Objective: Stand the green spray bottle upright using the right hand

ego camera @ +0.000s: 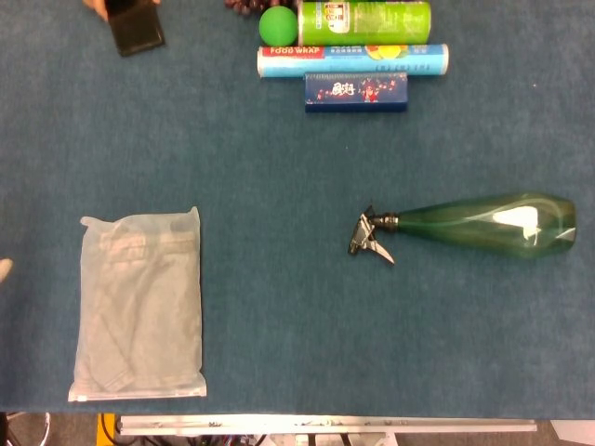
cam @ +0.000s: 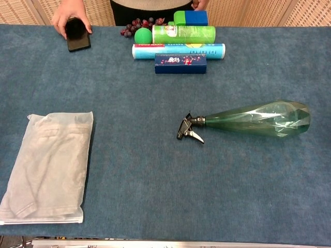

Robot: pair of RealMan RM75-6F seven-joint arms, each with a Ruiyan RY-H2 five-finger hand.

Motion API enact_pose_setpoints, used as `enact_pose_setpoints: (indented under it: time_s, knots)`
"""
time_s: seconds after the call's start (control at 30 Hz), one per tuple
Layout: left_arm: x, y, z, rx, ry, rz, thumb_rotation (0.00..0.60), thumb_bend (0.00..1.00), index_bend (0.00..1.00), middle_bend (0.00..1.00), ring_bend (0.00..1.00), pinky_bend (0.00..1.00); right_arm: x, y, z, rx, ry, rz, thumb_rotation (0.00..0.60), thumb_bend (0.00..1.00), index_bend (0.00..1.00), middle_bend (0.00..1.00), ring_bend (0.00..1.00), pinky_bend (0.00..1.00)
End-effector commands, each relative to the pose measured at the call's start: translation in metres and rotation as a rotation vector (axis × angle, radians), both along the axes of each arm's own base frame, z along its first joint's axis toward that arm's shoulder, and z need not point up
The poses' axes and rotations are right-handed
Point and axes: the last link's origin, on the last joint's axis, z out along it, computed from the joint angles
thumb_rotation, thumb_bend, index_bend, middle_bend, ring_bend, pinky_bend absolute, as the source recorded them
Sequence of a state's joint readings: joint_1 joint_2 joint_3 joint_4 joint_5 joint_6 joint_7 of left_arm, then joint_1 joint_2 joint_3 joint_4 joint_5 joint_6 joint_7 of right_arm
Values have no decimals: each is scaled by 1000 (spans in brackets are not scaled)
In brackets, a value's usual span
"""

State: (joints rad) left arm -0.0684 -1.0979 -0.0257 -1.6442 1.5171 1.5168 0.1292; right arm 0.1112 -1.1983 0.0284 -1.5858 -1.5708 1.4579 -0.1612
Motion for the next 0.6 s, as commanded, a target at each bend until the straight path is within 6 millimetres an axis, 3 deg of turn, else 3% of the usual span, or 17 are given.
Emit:
enact_pose_setpoints:
  time_s: [0.03, 0.17, 0.3, 0.47, 0.6]
  knots:
    - [-1, 2, 3, 10, -4, 6, 600, 51, 369, 215, 87, 81, 1, 0, -5, 21, 2, 6, 600, 100, 334, 238, 81, 210]
    - [-2, 2, 5, 22, -10, 16, 600, 51, 369, 215, 87, 81, 6, 0, -14, 66, -4, 32, 600, 51, 315, 194, 69, 210]
    - [-3, 2, 6, 23, -14, 23, 600, 51, 369, 215, 87, 81, 14, -5, -25, 103, -13, 71, 600, 0, 205, 131, 19, 197]
    - [-2, 2, 7, 24, -18, 22, 600, 51, 369, 216, 87, 81, 25, -14, -38, 153, 9, 110, 600, 0, 106, 71, 0, 126]
    - [-2, 1, 7, 26, -20, 19, 600, 51, 369, 215, 87, 81, 32, -20, -47, 181, 23, 123, 600, 0, 81, 54, 0, 100]
